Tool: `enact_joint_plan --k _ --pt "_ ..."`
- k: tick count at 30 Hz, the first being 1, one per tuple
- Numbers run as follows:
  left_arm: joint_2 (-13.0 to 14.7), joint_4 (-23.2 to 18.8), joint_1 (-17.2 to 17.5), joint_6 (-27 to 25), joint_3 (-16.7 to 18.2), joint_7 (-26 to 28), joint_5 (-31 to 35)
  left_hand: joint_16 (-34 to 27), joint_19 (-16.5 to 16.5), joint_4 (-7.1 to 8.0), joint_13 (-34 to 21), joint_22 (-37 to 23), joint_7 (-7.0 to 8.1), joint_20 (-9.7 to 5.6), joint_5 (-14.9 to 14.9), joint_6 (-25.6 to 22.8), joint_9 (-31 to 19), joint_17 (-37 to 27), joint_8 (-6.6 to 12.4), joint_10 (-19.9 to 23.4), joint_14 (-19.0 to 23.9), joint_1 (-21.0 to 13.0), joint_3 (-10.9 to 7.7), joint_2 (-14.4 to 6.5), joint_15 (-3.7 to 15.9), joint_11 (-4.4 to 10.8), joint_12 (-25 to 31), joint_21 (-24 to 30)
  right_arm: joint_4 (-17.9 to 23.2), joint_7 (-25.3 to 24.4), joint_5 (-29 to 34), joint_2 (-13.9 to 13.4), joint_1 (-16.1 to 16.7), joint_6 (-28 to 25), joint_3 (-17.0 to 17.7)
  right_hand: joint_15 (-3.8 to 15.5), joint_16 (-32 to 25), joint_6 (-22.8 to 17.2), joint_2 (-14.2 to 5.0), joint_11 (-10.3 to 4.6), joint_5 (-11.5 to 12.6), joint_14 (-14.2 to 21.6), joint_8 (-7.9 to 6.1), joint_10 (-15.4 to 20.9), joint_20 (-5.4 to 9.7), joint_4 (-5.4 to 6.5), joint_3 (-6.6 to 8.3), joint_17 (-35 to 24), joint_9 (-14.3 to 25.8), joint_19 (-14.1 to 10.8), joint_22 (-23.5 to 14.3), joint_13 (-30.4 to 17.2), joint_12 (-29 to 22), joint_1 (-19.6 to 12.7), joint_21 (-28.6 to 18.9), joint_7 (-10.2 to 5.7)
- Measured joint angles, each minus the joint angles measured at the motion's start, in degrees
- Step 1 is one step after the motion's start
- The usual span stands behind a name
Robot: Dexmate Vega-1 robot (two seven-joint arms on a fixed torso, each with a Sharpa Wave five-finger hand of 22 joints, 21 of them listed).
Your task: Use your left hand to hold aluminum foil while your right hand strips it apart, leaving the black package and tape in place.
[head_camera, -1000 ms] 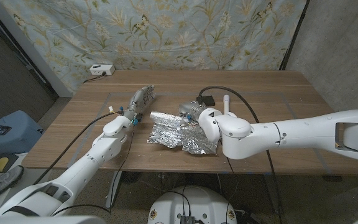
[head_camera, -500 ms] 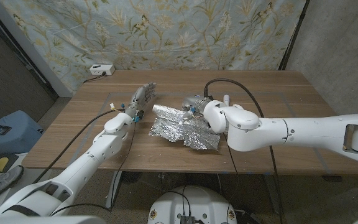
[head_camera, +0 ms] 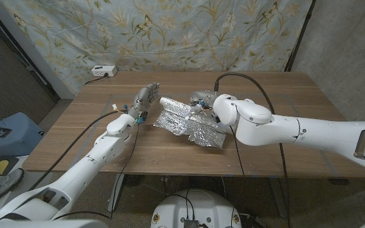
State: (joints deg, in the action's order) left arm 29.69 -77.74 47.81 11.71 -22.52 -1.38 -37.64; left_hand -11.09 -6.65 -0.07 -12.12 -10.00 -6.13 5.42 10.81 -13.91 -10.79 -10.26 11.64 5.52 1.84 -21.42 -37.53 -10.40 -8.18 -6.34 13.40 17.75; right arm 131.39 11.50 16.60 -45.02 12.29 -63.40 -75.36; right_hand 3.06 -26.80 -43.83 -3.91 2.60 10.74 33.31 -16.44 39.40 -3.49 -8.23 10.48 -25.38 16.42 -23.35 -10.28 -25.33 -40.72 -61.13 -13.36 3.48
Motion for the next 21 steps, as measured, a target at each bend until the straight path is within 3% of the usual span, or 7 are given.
enact_joint_plan --k 18,21 --pt "1.05 -4.00 0.64 -1.91 0.14 1.75 0.07 0.00 -0.13 0.00 0.00 0.00 0.00 0.13 0.00 0.00 0.00 0.00 -0.23 0.22 0.32 0.00 0.00 0.00 -0.31 -0.22 0.00 0.00 -1.57 3.56 -1.05 -0.97 3.53 3.26 8.52 0.24 -1.39 -0.93 -0.04 0.00 -0.22 1.68 0.31 1.03 0.35 -0.22 -0.24 -1.08 0.24 -1.72 0.01 0.28 -0.66 0.04 -0.33 0.52" --pt "1.13 -4.30 0.67 -2.06 0.14 1.78 0.09 0.00 -0.32 0.00 0.00 0.00 0.00 0.32 0.00 0.00 0.00 0.00 -0.23 0.22 0.32 0.00 0.00 0.00 -0.31 -0.22 0.00 0.00 -1.86 3.97 -1.26 -0.99 3.89 3.31 9.43 0.29 -1.60 -1.25 -0.04 -0.13 -0.40 2.66 0.31 1.56 0.62 -0.15 -0.32 -1.07 0.42 -3.05 -0.15 0.32 -0.66 0.04 -1.01 0.80"
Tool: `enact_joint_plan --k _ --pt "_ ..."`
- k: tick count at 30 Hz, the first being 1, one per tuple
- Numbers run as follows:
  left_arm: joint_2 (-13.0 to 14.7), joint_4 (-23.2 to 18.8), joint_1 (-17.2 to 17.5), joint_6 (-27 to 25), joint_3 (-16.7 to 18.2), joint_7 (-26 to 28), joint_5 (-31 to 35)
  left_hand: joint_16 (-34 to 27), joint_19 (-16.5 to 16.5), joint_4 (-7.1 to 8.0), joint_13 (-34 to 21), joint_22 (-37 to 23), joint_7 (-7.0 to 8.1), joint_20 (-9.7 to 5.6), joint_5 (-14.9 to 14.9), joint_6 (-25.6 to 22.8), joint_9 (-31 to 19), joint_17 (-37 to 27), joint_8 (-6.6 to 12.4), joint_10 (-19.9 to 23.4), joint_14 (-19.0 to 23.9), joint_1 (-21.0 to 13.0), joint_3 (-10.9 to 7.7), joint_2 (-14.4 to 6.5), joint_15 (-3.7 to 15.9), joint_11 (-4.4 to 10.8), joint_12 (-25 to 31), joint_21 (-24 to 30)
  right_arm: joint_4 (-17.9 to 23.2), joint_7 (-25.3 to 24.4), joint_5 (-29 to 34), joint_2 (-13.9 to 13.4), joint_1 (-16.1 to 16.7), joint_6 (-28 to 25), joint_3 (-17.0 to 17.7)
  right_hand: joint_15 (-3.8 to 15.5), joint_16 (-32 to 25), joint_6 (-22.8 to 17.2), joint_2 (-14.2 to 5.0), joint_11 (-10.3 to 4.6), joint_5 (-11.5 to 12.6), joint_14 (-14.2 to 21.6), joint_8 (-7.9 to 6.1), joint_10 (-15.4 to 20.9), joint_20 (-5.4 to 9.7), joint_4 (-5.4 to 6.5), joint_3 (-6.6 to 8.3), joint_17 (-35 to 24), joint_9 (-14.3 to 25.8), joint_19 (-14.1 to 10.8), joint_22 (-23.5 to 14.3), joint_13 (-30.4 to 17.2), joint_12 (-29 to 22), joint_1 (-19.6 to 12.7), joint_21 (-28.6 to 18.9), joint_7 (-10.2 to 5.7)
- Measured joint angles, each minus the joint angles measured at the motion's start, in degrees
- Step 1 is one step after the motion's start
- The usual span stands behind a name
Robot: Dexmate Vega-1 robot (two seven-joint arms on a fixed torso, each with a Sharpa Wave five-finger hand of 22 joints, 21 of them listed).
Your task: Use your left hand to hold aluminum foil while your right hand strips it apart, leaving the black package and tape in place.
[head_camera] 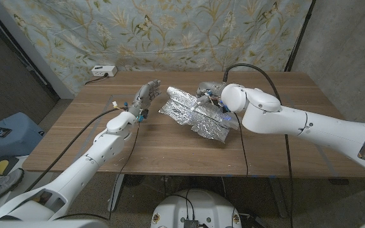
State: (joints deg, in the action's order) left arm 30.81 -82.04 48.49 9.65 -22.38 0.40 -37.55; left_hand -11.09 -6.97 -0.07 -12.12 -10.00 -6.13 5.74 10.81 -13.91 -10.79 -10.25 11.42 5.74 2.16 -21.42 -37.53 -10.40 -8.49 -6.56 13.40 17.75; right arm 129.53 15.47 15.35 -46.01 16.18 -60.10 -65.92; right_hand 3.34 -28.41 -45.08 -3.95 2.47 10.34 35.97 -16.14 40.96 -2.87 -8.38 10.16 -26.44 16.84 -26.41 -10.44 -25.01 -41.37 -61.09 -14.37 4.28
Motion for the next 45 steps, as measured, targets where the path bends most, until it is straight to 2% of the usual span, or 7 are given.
enact_joint_plan --k 7,13,21,35,45 --pt "0.32 -1.13 0.35 -0.17 0.01 0.17 0.01 0.00 0.00 0.00 0.00 0.00 -0.24 0.00 0.00 -0.24 0.00 0.00 0.00 0.00 0.00 0.00 0.00 0.00 0.00 0.00 0.00 -0.44 -0.75 0.26 -0.86 0.20 0.88 -0.29 2.59 0.23 -0.64 -0.28 0.00 0.03 -0.04 2.78 0.00 0.60 -0.80 0.07 -0.08 0.00 0.35 -4.39 -0.38 0.43 -0.58 0.00 -1.82 -0.08" --pt "0.74 -2.37 0.80 -0.18 0.25 0.30 0.00 0.00 0.00 0.00 0.00 0.00 -0.24 0.00 0.00 -0.24 0.00 0.00 0.00 0.00 0.00 0.00 0.00 0.00 0.00 0.00 0.00 -0.44 -1.09 -0.27 -1.02 0.52 1.09 -0.86 3.44 0.23 -0.67 -0.28 0.01 0.03 -0.05 3.00 0.00 0.61 -1.41 0.00 -0.17 -0.28 0.35 -7.18 -0.47 0.45 -0.58 -0.01 -2.94 -0.09" --pt "1.14 -3.70 1.22 -0.50 0.49 0.46 -0.27 0.00 0.01 0.00 0.00 0.00 -0.03 0.00 0.00 -0.44 0.00 0.00 0.00 0.21 -0.01 0.00 0.00 0.00 0.00 -0.21 0.00 -0.44 -2.65 -0.52 -3.67 1.18 1.55 0.27 5.93 0.25 -0.67 -0.30 0.01 0.02 -0.22 3.22 0.30 0.60 -1.53 0.07 -0.23 -0.55 0.64 -9.10 -0.64 0.42 -0.57 -0.01 -3.95 -0.11" --pt "1.18 -3.56 0.39 -1.25 0.41 -0.09 -0.70 0.00 -0.18 0.00 0.00 0.00 -0.01 0.18 0.00 -0.43 0.00 0.00 0.00 0.20 0.31 0.00 0.00 0.00 -0.32 -0.20 0.00 -0.89 -5.16 -2.96 -8.71 2.09 3.01 1.70 10.79 0.59 0.72 -0.89 0.19 -0.26 -0.28 7.58 0.91 0.88 0.05 -0.08 -0.18 2.86 0.86 -11.89 -0.64 0.40 -0.27 -0.19 -5.30 -0.08" --pt "0.72 -2.17 -0.90 -1.83 -0.05 -1.06 -0.95 0.00 -0.31 0.00 0.00 0.00 -0.01 0.31 0.00 -0.42 0.00 -0.06 0.00 0.20 0.31 0.00 0.00 0.00 -0.31 -0.20 0.00 -0.89 -6.40 -5.02 -11.76 2.24 3.59 1.85 13.04 0.70 2.18 -0.89 0.39 -0.47 -0.45 9.19 1.34 1.10 1.04 -0.08 -0.16 5.16 0.86 -14.93 -0.51 1.41 1.32 -0.39 -6.21 -0.08"
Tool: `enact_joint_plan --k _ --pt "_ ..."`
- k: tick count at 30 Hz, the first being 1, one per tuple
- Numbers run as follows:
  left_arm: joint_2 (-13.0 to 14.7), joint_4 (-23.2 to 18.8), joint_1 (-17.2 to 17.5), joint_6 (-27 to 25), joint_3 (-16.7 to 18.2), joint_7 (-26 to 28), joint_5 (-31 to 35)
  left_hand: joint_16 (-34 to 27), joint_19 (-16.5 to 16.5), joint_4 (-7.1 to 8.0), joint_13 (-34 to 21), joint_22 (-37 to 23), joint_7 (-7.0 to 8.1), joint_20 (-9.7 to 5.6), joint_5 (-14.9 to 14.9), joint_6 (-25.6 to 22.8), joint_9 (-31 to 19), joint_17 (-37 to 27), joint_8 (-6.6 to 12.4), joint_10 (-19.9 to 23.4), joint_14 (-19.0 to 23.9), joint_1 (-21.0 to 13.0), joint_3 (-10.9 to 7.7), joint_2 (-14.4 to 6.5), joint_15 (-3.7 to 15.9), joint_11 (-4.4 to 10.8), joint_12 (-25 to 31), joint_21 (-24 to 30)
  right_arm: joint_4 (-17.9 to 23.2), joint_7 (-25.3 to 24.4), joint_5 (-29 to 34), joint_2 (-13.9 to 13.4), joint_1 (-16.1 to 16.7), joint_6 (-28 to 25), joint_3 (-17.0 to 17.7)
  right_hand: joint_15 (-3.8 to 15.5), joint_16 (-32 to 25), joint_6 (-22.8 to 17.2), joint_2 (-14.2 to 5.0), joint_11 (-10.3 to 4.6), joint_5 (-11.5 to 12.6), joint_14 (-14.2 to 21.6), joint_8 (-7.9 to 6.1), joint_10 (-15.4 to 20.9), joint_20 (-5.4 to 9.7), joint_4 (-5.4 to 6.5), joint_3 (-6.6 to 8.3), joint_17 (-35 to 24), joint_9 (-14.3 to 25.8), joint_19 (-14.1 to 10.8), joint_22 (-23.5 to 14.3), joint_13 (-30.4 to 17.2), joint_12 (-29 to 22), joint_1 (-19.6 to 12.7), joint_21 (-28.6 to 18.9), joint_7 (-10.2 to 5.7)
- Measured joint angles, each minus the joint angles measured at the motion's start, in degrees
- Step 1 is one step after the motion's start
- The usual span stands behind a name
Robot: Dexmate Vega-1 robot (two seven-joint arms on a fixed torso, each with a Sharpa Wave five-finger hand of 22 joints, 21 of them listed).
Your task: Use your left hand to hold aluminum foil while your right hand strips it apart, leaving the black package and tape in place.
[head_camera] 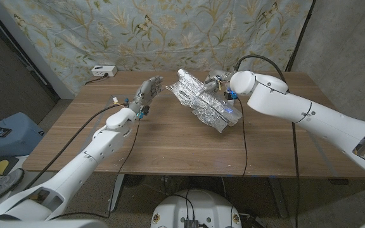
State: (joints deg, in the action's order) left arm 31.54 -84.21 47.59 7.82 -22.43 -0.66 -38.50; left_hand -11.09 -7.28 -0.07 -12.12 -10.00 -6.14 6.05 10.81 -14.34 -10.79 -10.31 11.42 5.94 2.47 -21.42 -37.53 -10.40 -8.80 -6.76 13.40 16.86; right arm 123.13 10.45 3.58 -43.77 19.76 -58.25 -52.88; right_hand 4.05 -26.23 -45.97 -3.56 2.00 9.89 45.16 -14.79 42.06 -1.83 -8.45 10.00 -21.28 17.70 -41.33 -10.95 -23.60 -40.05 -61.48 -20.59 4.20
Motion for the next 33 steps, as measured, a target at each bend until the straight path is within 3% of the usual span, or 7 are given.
enact_joint_plan --k 9,13,20,33 --pt "-0.59 1.53 -1.21 -0.34 -0.49 -0.90 -0.19 0.00 0.00 0.16 -0.29 0.00 0.00 0.00 0.22 0.00 0.00 -0.24 0.00 0.63 0.41 0.00 -0.16 0.00 -0.41 0.01 0.00 0.00 -0.82 -1.85 -2.64 -0.22 0.42 -0.01 1.83 0.11 0.28 0.02 0.06 -0.20 -0.05 1.76 0.12 0.20 1.07 0.00 0.01 1.09 -0.10 -3.13 0.01 0.77 0.62 -0.06 -1.77 0.01" --pt "-0.80 2.13 -1.63 -0.40 -0.66 -1.24 -0.23 0.00 0.00 0.16 -0.29 0.00 0.00 0.00 0.22 0.00 0.00 -0.24 0.00 0.63 0.41 0.00 -0.16 0.00 -0.41 0.01 0.00 0.00 -1.19 -2.62 -3.72 -0.28 0.77 -0.09 2.78 0.07 0.32 0.12 0.06 0.09 -0.12 1.88 0.45 0.51 1.18 -0.47 0.79 1.38 -0.16 -5.15 -0.13 1.20 1.06 -0.06 -2.42 0.73" --pt "-1.13 2.89 -2.03 -0.44 -0.77 -1.63 -0.32 0.00 -0.03 0.16 -0.28 0.00 0.00 0.03 0.22 0.00 0.00 -0.23 0.00 0.63 0.41 0.00 -0.16 0.00 -0.41 0.01 0.00 -0.35 -1.96 -4.20 -6.30 -0.29 1.60 -0.03 4.63 0.06 0.40 -0.07 0.06 0.97 0.02 2.50 0.49 1.06 1.92 -0.55 0.88 1.50 -0.11 -8.49 0.04 1.44 1.13 -0.06 -3.84 1.38" --pt "-1.39 2.97 -1.78 -0.50 -0.68 -1.24 -0.75 0.00 -0.41 0.40 -0.27 0.00 0.01 0.41 0.22 0.01 0.00 -0.23 0.00 0.62 1.03 0.00 -0.40 0.00 -0.40 0.01 0.46 -0.35 -4.24 -5.68 -11.63 -0.25 2.57 0.98 7.50 -0.11 0.59 -0.28 0.07 1.46 0.01 3.01 0.66 1.17 2.52 -0.70 1.03 1.44 0.00 -10.77 0.31 1.00 1.34 -0.07 -5.09 1.79"
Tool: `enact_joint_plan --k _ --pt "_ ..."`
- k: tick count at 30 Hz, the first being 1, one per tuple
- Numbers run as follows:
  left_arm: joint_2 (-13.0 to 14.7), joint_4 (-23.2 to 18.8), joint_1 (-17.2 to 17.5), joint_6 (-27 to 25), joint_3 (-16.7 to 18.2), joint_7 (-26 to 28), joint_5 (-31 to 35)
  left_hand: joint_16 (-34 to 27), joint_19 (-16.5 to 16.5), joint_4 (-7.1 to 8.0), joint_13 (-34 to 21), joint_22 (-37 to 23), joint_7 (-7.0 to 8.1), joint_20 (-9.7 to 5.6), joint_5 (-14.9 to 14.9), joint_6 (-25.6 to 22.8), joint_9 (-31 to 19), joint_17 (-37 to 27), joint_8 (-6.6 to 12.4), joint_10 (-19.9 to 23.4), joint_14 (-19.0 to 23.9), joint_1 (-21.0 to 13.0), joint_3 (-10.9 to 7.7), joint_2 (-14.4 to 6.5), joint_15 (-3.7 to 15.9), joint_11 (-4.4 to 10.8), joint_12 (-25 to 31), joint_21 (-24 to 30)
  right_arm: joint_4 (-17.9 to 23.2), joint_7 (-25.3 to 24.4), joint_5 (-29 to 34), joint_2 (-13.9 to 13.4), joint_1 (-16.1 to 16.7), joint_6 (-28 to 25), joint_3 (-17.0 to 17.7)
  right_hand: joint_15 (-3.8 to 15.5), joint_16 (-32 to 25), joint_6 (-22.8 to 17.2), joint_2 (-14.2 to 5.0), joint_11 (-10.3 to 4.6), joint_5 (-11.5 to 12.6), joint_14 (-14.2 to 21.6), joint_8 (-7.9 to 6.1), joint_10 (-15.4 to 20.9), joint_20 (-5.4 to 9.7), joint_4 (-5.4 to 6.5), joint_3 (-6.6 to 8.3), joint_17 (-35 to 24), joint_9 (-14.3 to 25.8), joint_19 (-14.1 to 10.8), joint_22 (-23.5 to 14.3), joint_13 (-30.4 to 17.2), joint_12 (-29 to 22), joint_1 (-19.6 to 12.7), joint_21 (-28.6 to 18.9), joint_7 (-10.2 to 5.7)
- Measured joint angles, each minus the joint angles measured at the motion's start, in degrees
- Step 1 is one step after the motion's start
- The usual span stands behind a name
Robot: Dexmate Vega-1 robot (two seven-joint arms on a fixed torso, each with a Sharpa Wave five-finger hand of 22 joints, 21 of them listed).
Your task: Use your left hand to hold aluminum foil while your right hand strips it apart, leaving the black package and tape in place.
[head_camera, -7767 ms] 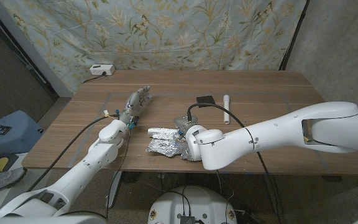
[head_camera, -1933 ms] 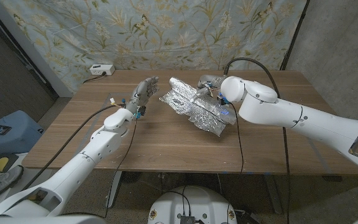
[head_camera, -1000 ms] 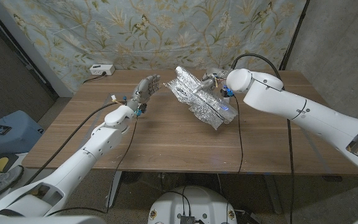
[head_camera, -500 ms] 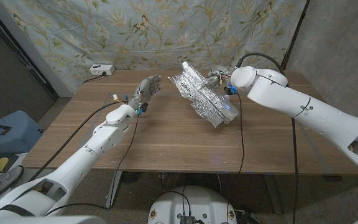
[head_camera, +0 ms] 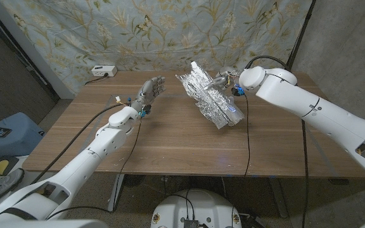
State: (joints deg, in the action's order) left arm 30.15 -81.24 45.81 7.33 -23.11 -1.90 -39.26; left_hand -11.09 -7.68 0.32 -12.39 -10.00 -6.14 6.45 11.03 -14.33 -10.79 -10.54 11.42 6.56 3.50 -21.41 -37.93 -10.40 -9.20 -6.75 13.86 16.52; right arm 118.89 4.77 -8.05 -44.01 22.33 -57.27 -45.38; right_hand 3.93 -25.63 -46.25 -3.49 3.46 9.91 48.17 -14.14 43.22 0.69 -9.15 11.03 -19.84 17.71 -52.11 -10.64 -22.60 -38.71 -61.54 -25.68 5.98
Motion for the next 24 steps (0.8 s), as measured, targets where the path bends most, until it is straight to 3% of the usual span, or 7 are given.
enact_joint_plan --k 24 --pt "-0.42 -1.00 0.32 -0.69 -0.50 0.47 -0.08 0.00 -0.30 0.24 -0.27 -0.28 0.21 0.31 0.00 -0.20 0.00 0.01 -0.20 0.20 0.30 0.31 -0.24 0.31 -0.31 -0.21 0.00 -0.21 -3.72 0.35 -11.35 -1.13 2.88 7.01 5.33 0.34 0.00 1.16 -0.55 1.23 -0.05 -1.21 0.50 -1.86 1.26 0.74 0.05 -1.86 0.28 -2.00 0.36 -1.13 0.44 0.55 -0.44 0.46"
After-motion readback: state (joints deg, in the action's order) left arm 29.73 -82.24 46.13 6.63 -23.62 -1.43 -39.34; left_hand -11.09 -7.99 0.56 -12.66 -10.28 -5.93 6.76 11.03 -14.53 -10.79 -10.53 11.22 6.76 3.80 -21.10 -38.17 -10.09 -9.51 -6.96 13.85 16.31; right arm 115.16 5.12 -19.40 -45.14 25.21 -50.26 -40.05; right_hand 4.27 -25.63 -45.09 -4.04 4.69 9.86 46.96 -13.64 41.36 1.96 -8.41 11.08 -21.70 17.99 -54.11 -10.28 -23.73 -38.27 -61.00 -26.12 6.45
